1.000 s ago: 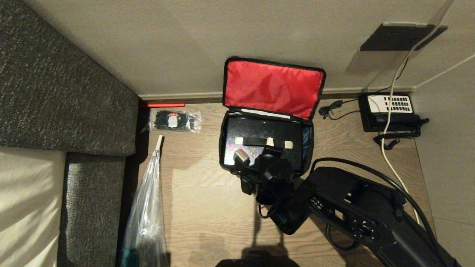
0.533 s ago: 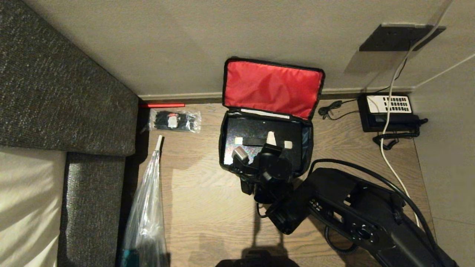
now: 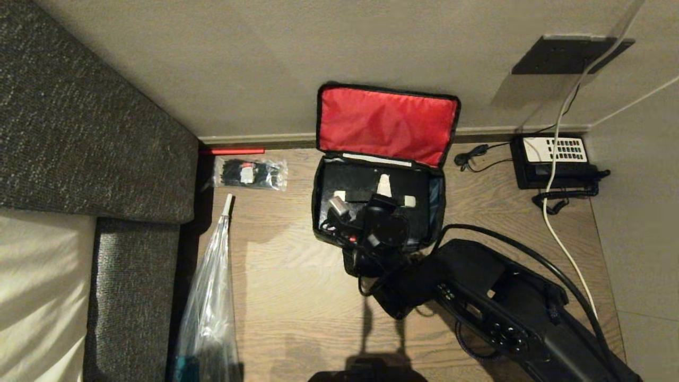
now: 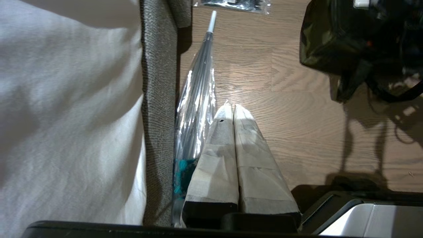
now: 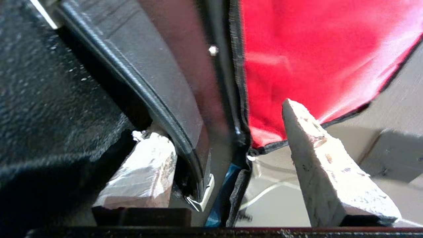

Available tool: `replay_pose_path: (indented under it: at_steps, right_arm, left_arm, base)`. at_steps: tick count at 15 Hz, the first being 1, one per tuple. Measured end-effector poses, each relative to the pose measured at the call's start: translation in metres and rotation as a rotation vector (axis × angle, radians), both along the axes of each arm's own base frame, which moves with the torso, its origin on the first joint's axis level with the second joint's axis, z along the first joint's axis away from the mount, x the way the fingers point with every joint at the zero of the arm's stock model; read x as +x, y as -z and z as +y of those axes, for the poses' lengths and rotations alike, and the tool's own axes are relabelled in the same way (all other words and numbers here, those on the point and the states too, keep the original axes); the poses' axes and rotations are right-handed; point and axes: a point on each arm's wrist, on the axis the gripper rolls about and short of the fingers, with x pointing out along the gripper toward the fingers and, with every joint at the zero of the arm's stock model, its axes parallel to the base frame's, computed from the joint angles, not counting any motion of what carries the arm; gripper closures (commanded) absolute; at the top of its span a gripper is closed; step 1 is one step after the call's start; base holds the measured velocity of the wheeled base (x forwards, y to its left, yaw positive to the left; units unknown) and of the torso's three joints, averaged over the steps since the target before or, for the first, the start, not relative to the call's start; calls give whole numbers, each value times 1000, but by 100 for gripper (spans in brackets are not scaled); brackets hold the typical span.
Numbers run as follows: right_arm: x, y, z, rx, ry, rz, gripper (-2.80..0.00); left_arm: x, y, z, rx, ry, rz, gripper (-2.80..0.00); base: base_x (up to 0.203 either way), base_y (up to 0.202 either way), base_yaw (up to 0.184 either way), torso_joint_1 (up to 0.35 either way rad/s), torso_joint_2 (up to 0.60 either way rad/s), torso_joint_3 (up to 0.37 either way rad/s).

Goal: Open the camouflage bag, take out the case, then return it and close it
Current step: Lift the black box

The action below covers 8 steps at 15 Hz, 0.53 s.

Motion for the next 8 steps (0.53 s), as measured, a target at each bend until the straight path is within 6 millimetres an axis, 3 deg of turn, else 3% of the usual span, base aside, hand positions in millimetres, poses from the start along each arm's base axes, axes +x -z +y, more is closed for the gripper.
replay_pose_path:
  at_steps: [4, 5, 8]
  right_arm:
    - [20, 2, -12, -10, 35, 8, -280]
    - [20, 3, -13, -11, 38, 12, 0]
    - [21, 12, -16, -31, 37, 38, 0]
  left_arm:
    - [0, 0, 0, 0, 0, 0, 0]
    - [0, 0, 0, 0, 0, -1, 0]
    - [0, 0, 0, 0, 0, -1, 0]
  base:
    - [0, 0, 0, 0, 0, 0]
    - [0, 0, 0, 0, 0, 0]
    - [0, 0, 0, 0, 0, 0]
